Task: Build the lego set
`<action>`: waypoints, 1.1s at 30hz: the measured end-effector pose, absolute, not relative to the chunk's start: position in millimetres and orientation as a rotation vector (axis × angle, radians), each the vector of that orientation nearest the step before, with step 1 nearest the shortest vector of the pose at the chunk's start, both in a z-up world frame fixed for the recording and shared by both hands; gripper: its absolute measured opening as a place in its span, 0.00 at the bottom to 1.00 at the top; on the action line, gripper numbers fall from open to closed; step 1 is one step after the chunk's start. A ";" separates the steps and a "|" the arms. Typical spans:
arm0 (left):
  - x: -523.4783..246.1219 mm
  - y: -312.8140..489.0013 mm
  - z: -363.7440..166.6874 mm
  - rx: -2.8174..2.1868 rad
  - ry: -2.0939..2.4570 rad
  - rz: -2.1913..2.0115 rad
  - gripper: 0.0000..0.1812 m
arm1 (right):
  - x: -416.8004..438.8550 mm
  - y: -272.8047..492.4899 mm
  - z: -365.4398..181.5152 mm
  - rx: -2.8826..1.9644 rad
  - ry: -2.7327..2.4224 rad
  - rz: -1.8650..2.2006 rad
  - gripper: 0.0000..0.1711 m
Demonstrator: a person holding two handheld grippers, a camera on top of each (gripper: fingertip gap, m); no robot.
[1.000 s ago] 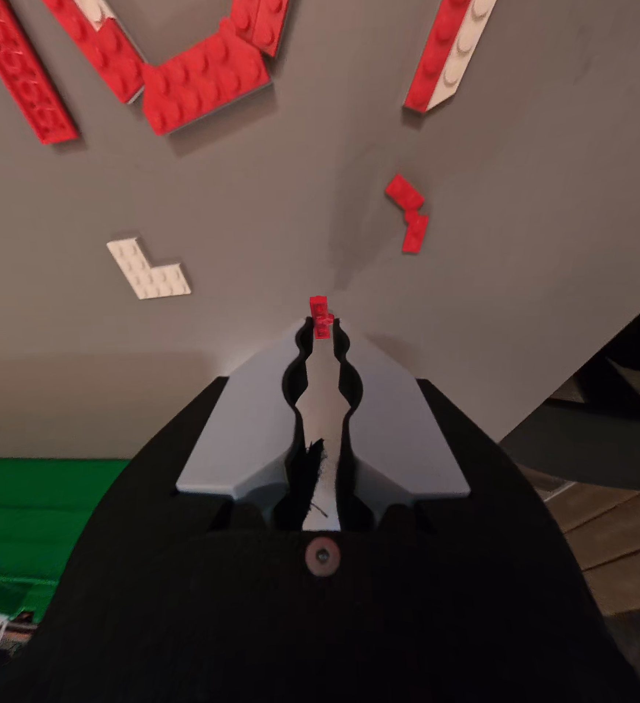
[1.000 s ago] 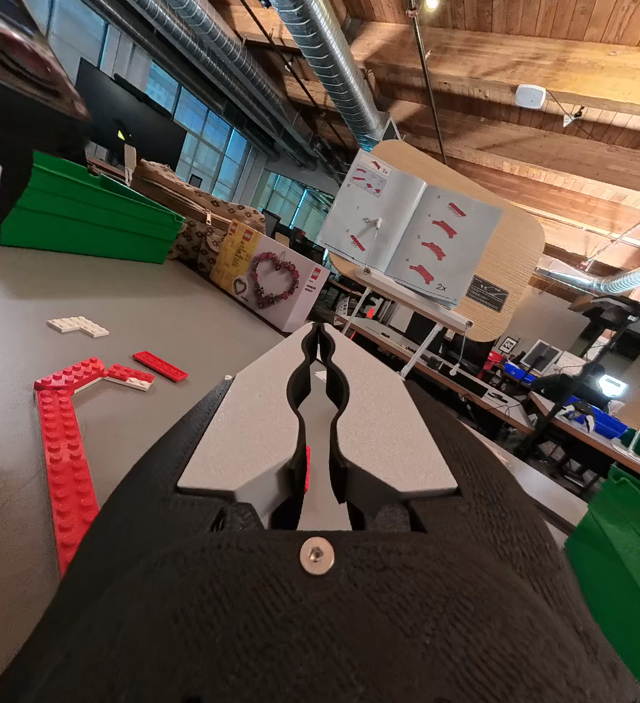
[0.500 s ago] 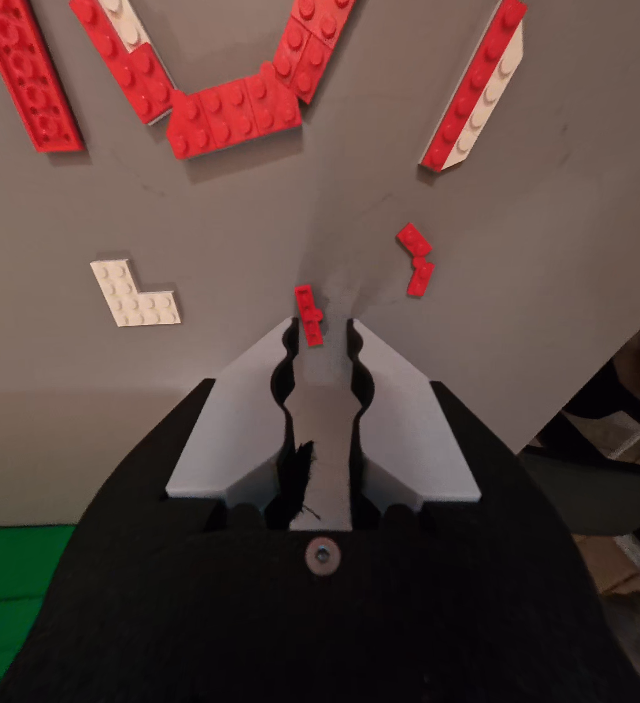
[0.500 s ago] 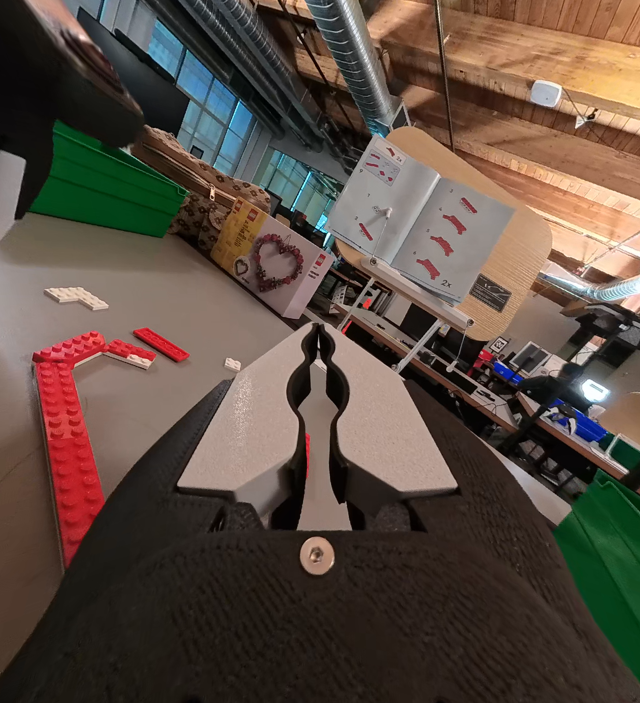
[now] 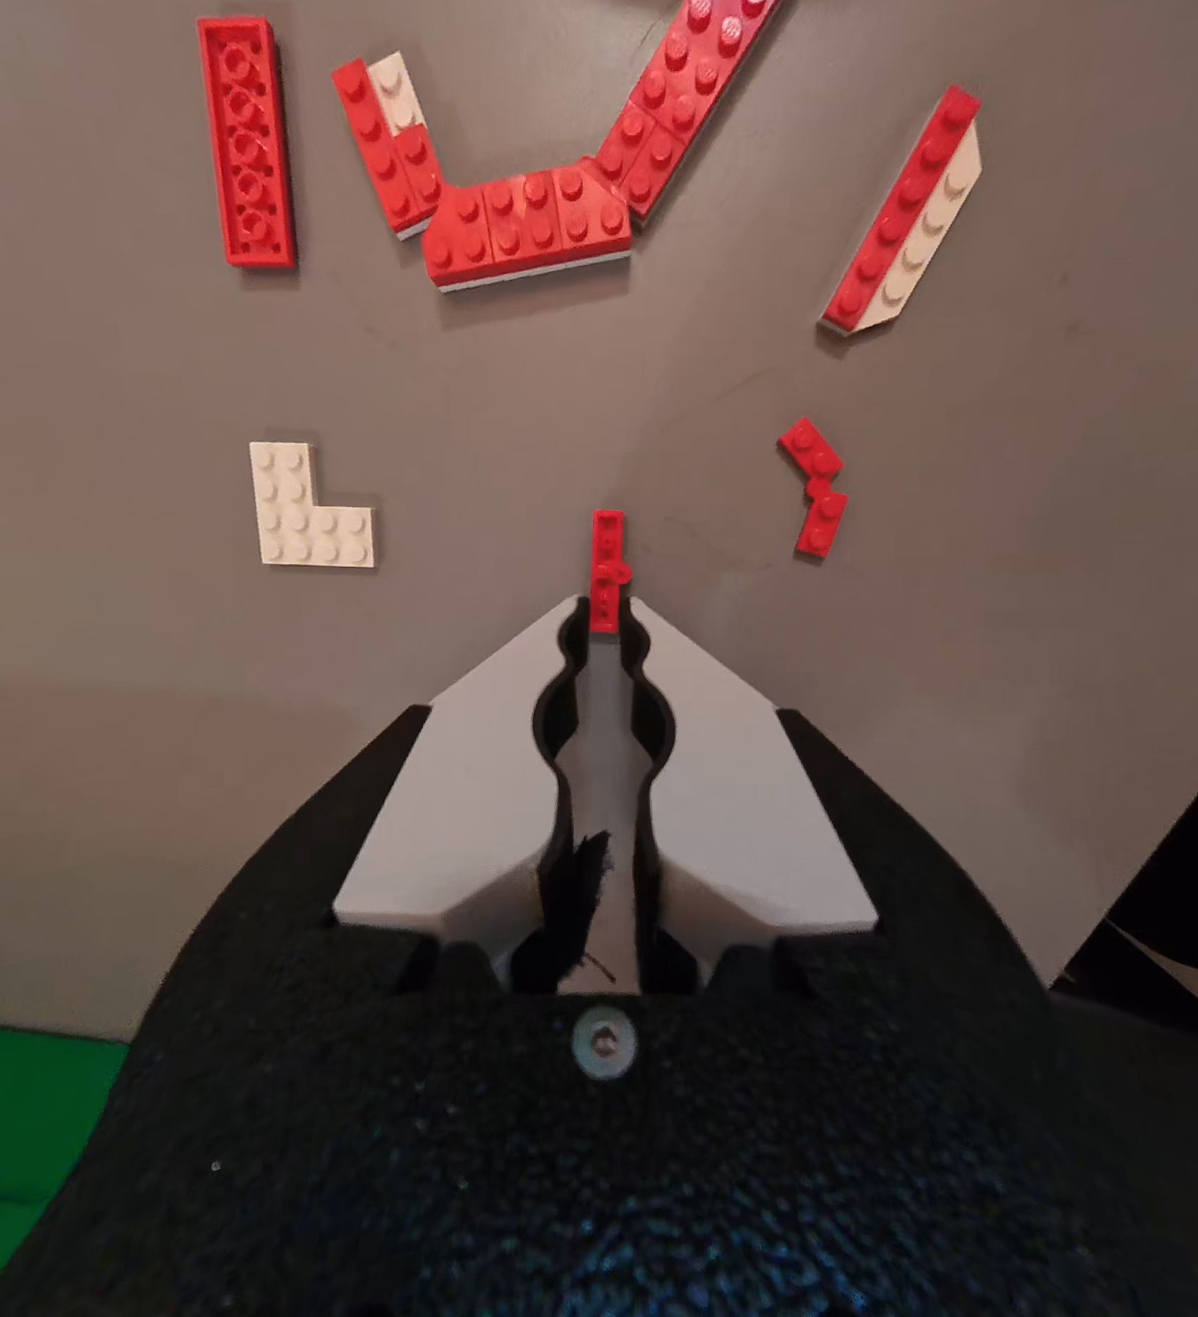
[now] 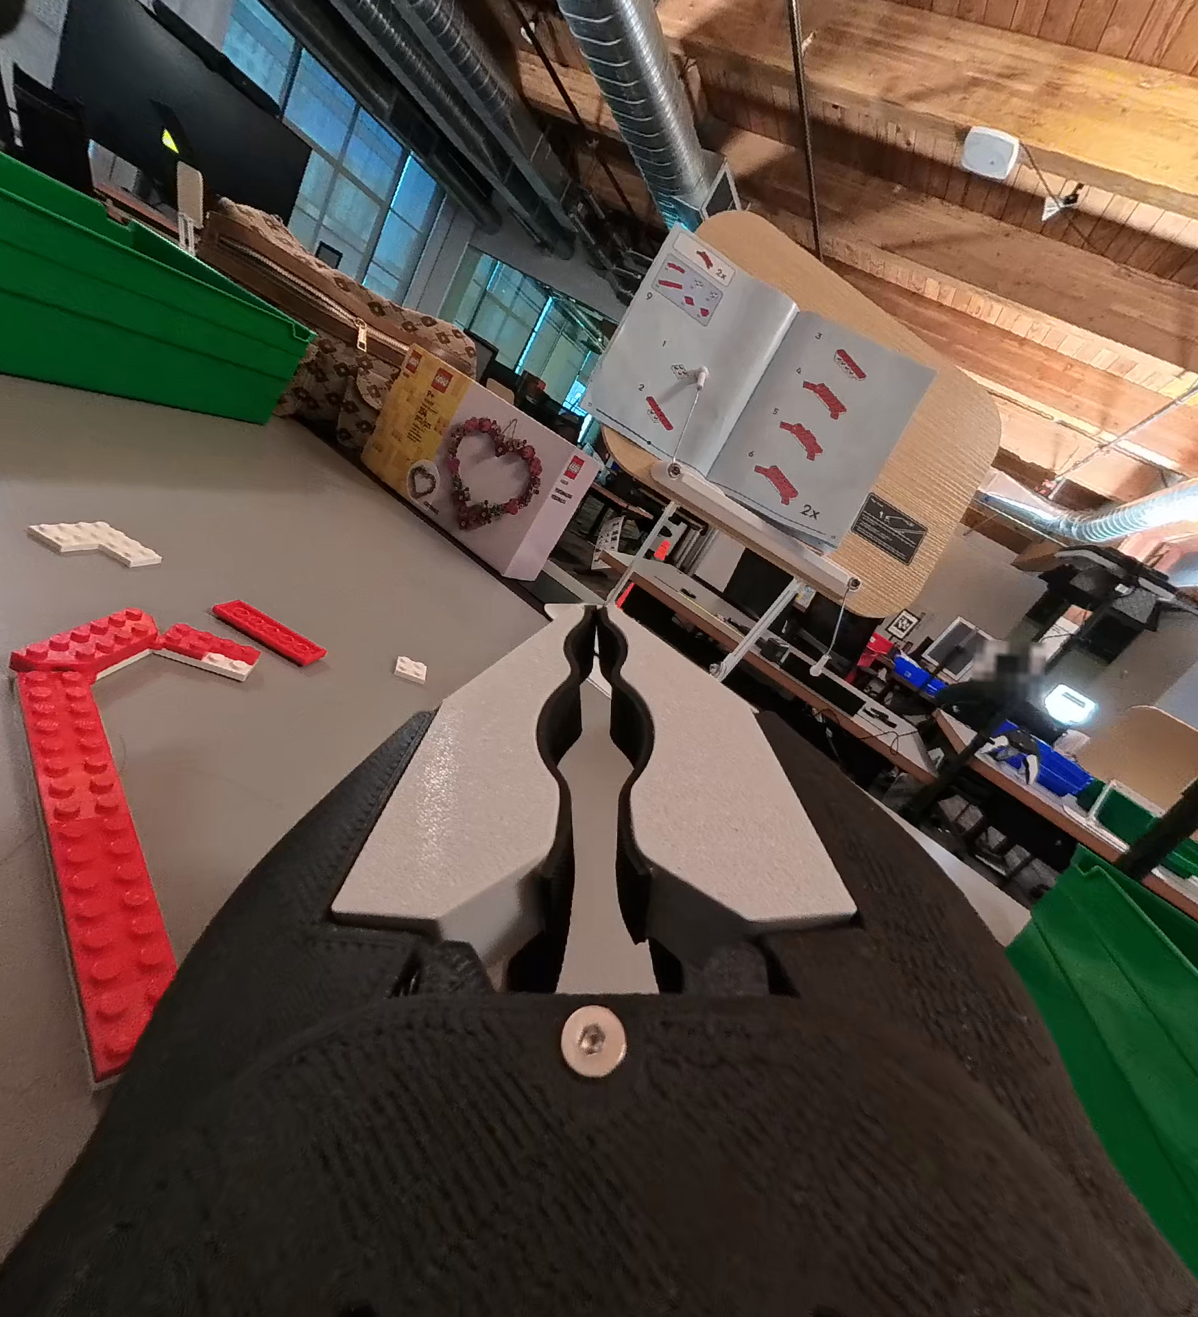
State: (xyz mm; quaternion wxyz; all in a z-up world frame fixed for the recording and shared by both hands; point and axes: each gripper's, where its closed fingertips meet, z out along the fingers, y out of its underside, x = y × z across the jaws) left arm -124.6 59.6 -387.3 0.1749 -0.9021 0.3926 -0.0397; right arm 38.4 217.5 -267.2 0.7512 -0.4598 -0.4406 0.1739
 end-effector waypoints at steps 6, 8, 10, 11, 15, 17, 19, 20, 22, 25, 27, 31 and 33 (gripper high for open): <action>-125.2 64.7 -386.0 -2.461 1.109 -0.036 0.03 | 37.7 223.9 -270.7 -1.022 -0.965 0.347 0.00; -130.0 75.0 -381.6 -2.375 1.093 0.103 0.03 | 37.5 224.3 -271.1 -1.023 -0.967 0.338 0.00; -129.3 95.5 -364.9 -2.190 1.026 0.264 0.03 | 37.3 221.9 -269.8 -1.013 -0.969 0.345 0.00; -128.6 104.3 -352.5 -2.067 1.003 0.359 0.03 | 37.0 220.5 -269.3 -1.008 -0.972 0.350 0.00; -109.8 119.6 -306.6 -1.636 0.841 0.546 0.03 | 32.7 211.0 -266.0 -0.977 -0.991 0.401 0.00; -94.9 118.6 -305.5 -1.537 0.781 0.497 0.03 | 26.0 198.1 -262.9 -0.940 -1.024 0.458 0.00; -68.1 113.2 -310.1 -1.509 0.821 0.304 0.03 | 14.8 169.7 -254.2 -0.863 -1.085 0.610 0.03; -56.5 109.6 -304.7 -1.490 0.844 0.220 0.03 | 8.7 152.6 -251.8 -0.822 -1.123 0.717 0.04; -33.8 99.4 -292.2 -1.476 0.825 -0.080 0.03 | -3.0 121.9 -258.1 -0.791 -1.227 0.970 0.07; -10.9 80.9 -284.0 -1.461 0.809 -0.493 0.03 | -4.2 81.8 -254.3 -0.750 -1.321 1.385 0.12; -5.0 73.1 -292.8 -1.467 0.876 -0.553 0.03 | -3.3 70.9 -254.7 -0.756 -1.356 1.526 0.14; 3.5 68.2 -297.5 -1.479 0.906 -0.627 0.03 | -1.2 60.6 -258.8 -0.729 -1.423 1.568 0.13; 5.2 66.6 -294.2 -1.467 0.899 -0.658 0.03 | -1.8 59.9 -265.7 -0.742 -1.465 1.540 0.11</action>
